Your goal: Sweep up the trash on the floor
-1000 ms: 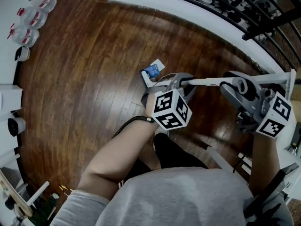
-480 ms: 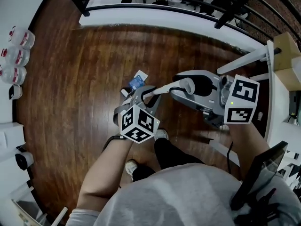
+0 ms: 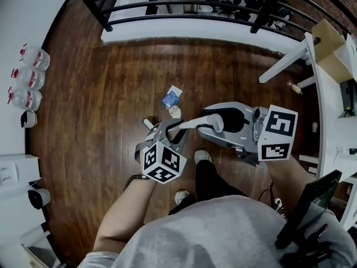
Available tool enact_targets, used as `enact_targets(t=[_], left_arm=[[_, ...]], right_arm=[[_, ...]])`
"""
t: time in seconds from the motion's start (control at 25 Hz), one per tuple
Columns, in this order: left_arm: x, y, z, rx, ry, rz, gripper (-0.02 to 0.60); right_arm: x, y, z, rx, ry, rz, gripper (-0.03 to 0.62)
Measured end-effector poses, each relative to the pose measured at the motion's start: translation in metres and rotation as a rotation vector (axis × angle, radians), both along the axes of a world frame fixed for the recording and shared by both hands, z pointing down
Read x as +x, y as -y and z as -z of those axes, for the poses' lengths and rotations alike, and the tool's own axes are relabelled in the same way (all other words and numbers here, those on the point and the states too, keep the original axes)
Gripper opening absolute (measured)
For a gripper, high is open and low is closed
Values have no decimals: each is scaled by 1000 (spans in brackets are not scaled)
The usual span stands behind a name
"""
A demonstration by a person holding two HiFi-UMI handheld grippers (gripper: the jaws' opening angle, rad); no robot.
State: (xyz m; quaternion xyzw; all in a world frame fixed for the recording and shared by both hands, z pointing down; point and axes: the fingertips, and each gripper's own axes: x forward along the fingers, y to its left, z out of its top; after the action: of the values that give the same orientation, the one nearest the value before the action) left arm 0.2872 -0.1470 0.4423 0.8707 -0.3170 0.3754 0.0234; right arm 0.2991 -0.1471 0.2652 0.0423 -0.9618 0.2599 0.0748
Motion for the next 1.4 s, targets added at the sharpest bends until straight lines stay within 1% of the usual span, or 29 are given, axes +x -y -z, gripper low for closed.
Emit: enact_targets(t=[0.24, 0.48, 0.72, 0.84, 0.96, 1.08, 1.2, 1.32, 1.4], left_arm=[[-10, -122, -3, -27, 41, -79, 83], [-16, -241, -14, -68, 81, -167, 83], [-28, -329, -22, -128, 71, -179, 84], [-25, -355, -22, -155, 60, -180, 84], [-11, -370, -24, -179, 52, -183, 83], [14, -377, -33, -191, 44, -196, 83], [37, -377, -40, -199, 28, -190, 83], [56, -374, -45, -213, 20, -189, 83], [67, -373, -48, -215, 30, -202, 83]], right_arm=[[-10, -122, -2, -9, 17, -47, 143], [-9, -235, -16, -59, 32, -119, 143], [-23, -314, -26, -102, -4, -130, 143], [-25, -339, -26, -110, -41, -116, 143], [-15, -355, -29, -107, -83, -97, 143], [5, -364, -36, -106, -103, -96, 147], [26, -365, -43, -119, -97, -116, 155], [49, -363, -49, -105, -132, -122, 150], [63, -362, -52, -88, -163, -115, 147]])
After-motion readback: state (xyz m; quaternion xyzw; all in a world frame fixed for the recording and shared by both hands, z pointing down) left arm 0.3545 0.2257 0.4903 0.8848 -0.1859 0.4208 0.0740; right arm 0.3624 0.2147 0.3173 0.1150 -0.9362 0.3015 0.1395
